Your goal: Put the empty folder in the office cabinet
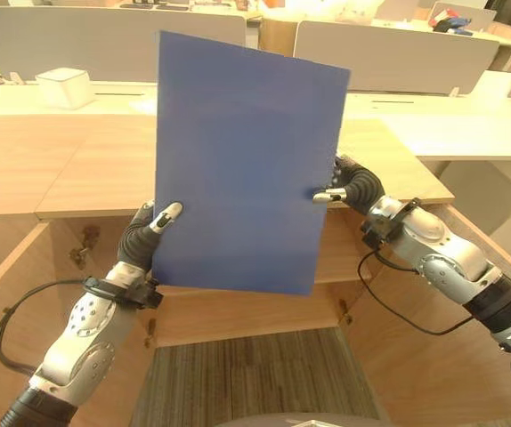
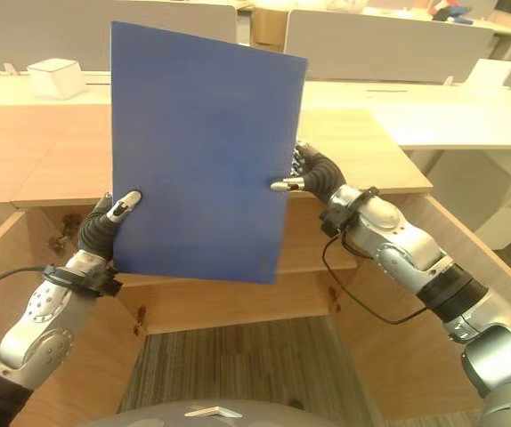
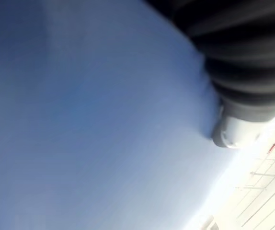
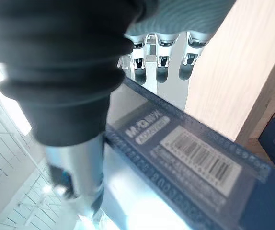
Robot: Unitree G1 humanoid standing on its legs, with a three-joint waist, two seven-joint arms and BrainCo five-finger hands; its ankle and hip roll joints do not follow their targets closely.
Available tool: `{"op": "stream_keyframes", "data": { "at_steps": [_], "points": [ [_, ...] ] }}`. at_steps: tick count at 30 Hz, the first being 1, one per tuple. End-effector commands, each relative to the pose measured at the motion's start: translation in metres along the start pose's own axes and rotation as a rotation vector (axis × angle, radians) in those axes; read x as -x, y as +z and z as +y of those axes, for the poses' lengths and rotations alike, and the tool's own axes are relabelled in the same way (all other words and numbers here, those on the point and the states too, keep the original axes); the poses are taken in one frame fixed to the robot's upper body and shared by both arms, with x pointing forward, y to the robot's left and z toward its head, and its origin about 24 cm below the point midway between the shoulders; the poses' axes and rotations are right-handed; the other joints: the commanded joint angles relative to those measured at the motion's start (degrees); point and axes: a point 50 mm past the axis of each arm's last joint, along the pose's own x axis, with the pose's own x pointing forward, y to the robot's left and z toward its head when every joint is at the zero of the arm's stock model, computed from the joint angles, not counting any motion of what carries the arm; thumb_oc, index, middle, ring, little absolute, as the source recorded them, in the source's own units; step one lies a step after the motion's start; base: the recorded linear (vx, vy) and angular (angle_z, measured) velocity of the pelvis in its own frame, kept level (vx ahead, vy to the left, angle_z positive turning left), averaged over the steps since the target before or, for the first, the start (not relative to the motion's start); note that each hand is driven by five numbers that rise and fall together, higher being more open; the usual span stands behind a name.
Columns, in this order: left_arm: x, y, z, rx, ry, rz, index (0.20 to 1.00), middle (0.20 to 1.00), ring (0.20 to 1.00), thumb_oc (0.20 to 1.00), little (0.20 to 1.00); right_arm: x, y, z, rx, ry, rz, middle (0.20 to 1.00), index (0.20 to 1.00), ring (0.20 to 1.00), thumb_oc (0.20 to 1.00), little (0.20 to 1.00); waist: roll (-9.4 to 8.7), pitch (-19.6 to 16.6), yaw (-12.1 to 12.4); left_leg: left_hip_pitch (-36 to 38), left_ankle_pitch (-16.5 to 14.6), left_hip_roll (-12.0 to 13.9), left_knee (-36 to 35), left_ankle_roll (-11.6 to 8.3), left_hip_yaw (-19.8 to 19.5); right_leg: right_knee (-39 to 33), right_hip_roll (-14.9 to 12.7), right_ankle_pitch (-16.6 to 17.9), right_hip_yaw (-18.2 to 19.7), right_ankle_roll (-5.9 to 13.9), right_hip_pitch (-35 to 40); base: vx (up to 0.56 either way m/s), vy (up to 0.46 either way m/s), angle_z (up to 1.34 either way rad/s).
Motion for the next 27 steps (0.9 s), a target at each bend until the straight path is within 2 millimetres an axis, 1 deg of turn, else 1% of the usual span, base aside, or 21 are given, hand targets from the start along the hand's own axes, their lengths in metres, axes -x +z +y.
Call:
{"op": "stream_keyframes", "data": {
  "at_steps": [1, 4, 9, 10, 11, 14, 18, 19, 20, 21, 22, 23, 24, 25, 27],
  "points": [
    [-0.026, 0.038, -0.015, -0.101, -0.116, -0.217, 0.200, 0.200, 0.200, 0.200, 0.200, -0.017, 0.013, -0.001, -0.010, -0.004, -0.029, 1.000, 1.000, 1.000, 1.000, 1.000, -0.54, -1.16, 0.87, 0.08, -2.30, 2.99, -0.47, -0.76, -1.90, 0.89, -6.50, 0.76, -1.19, 4.40, 0.46, 0.00, 0.000, 0.00],
    [-0.028, 0.037, -0.015, -0.107, -0.107, -0.217, 0.200, 0.200, 0.200, 0.200, 0.200, -0.024, 0.007, 0.001, -0.040, -0.009, -0.021, 1.000, 1.000, 1.000, 1.000, 1.000, -0.46, -1.02, 1.05, -0.06, -2.25, 2.95, -0.47, -0.74, -1.95, 0.89, -6.53, 0.80, -1.35, 4.35, 0.48, 0.00, 0.000, 0.00],
    [-0.030, 0.035, -0.016, -0.111, -0.112, -0.210, 0.200, 0.200, 0.200, 0.200, 0.200, -0.030, 0.006, 0.006, -0.045, 0.009, -0.026, 1.000, 1.000, 1.000, 1.000, 1.000, -0.35, -0.89, 1.21, -0.19, -2.25, 2.86, -0.47, -0.65, -2.07, 0.81, -6.52, 0.80, -1.43, 4.28, 0.43, 0.00, 0.000, 0.00],
    [-0.030, 0.035, -0.016, -0.108, -0.112, -0.209, 0.200, 0.200, 0.200, 0.200, 0.200, -0.031, 0.006, 0.007, -0.051, 0.009, -0.030, 0.548, 0.548, 0.548, 0.548, 0.548, -0.33, -0.89, 1.19, -0.19, -2.27, 2.82, -0.47, -0.60, -2.07, 0.81, -6.52, 0.83, -1.33, 4.25, 0.42, 0.00, 0.000, 0.00],
    [-0.030, 0.034, -0.016, -0.104, -0.110, -0.208, 0.200, 0.200, 0.200, 0.200, 0.200, -0.032, 0.007, 0.008, -0.051, 0.010, -0.042, 0.200, 0.200, 0.200, 0.200, 0.200, -0.33, -0.88, 1.25, -0.22, -2.29, 2.80, -0.47, -0.55, -2.09, 0.79, -6.51, 0.83, -1.30, 4.22, 0.41, 0.00, 0.000, 0.00],
    [-0.030, 0.032, -0.017, -0.103, -0.107, -0.201, 0.200, 0.200, 0.200, 0.200, 0.200, -0.034, 0.008, 0.009, -0.038, 0.006, -0.069, 0.200, 0.200, 0.200, 0.200, 0.200, -0.19, -0.80, 1.28, -0.22, -2.30, 2.78, -0.47, -0.48, -2.06, 0.78, -6.50, 0.81, -1.33, 4.20, 0.42, 0.00, 0.000, 0.00],
    [-0.027, 0.031, -0.014, -0.098, -0.082, -0.206, 0.200, 0.200, 0.200, 0.200, 0.200, -0.032, 0.020, 0.008, 0.042, -0.007, -0.138, 0.200, 0.200, 0.200, 0.200, 0.200, 0.06, -0.71, 1.17, -0.24, -2.37, 2.78, -0.47, -0.38, -2.17, 0.75, -6.54, 0.74, -1.32, 4.16, 0.44, 0.00, 0.000, 0.00],
    [-0.027, 0.031, -0.014, -0.098, -0.082, -0.205, 0.200, 0.200, 0.200, 0.200, 0.200, -0.032, 0.020, 0.008, 0.042, -0.007, -0.138, 0.200, 0.200, 0.200, 0.200, 0.200, 0.05, -0.72, 1.17, -0.23, -2.37, 2.78, -0.47, -0.38, -2.17, 0.75, -6.54, 0.74, -1.32, 4.16, 0.45, 0.00, 0.000, 0.00],
    [-0.024, 0.029, -0.010, -0.097, -0.043, -0.208, 0.200, 0.200, 0.200, 0.200, 0.200, -0.027, 0.025, 0.004, 0.110, -0.038, -0.179, 0.200, 0.200, 0.200, 0.200, 0.200, 0.22, -0.63, 1.19, -0.24, -2.41, 2.75, -0.47, -0.28, -2.32, 0.75, -6.61, 0.69, -1.37, 4.13, 0.52, 0.00, 0.000, 0.00],
    [-0.022, 0.028, -0.008, -0.098, -0.024, -0.212, 0.219, 0.219, 0.219, 0.219, 0.219, -0.023, 0.027, 0.005, 0.136, -0.050, -0.201, 0.200, 0.200, 0.200, 0.200, 0.200, 0.32, -0.56, 1.19, -0.26, -2.49, 2.73, -0.47, -0.22, -2.38, 0.75, -6.62, 0.65, -1.40, 4.12, 0.55, 0.00, 0.000, 0.00],
    [-0.022, 0.028, -0.008, -0.098, -0.024, -0.212, 0.219, 0.219, 0.219, 0.219, 0.219, -0.023, 0.027, 0.005, 0.136, -0.050, -0.201, 0.200, 0.200, 0.200, 0.200, 0.200, 0.32, -0.56, 1.19, -0.26, -2.49, 2.73, -0.47, -0.22, -2.38, 0.75, -6.62, 0.65, -1.40, 4.12, 0.55, 0.00, 0.000, 0.00],
    [-0.018, 0.027, -0.005, -0.101, 0.010, -0.214, 0.489, 0.489, 0.489, 0.489, 0.489, -0.019, 0.026, 0.006, 0.151, -0.058, -0.222, 0.200, 0.200, 0.200, 0.200, 0.200, 0.41, -0.47, 1.26, -0.28, -2.57, 2.69, -0.47, -0.17, -2.46, 0.72, -6.65, 0.61, -1.41, 4.13, 0.59, 0.00, 0.000, 0.00],
    [-0.015, 0.026, -0.003, -0.113, 0.038, -0.213, 1.000, 1.000, 1.000, 1.000, 1.000, -0.014, 0.025, 0.005, 0.185, -0.073, -0.225, 0.200, 0.200, 0.200, 0.200, 0.200, 0.44, -0.50, 1.36, -0.27, -2.62, 2.68, -0.47, -0.12, -2.53, 0.68, -6.65, 0.56, -1.50, 4.13, 0.67, 0.00, 0.000, 0.00],
    [-0.015, 0.026, -0.003, -0.113, 0.038, -0.213, 1.000, 1.000, 1.000, 1.000, 1.000, -0.014, 0.025, 0.005, 0.185, -0.073, -0.225, 0.200, 0.200, 0.200, 0.200, 0.200, 0.44, -0.50, 1.36, -0.27, -2.62, 2.68, -0.47, -0.12, -2.53, 0.68, -6.65, 0.56, -1.50, 4.13, 0.67, 0.00, 0.000, 0.00],
    [-0.004, 0.023, 0.007, -0.201, 0.127, -0.203, 1.000, 1.000, 1.000, 1.000, 1.000, 0.013, 0.025, 0.005, 0.341, -0.134, -0.248, 0.200, 0.200, 0.200, 0.200, 0.200, 0.87, -0.30, 1.44, -0.37, -2.81, 2.62, -0.47, 0.07, -2.88, 0.65, -6.72, 0.25, -1.82, 4.12, 0.82, 0.00, 0.000, 0.00]
  ]
}}
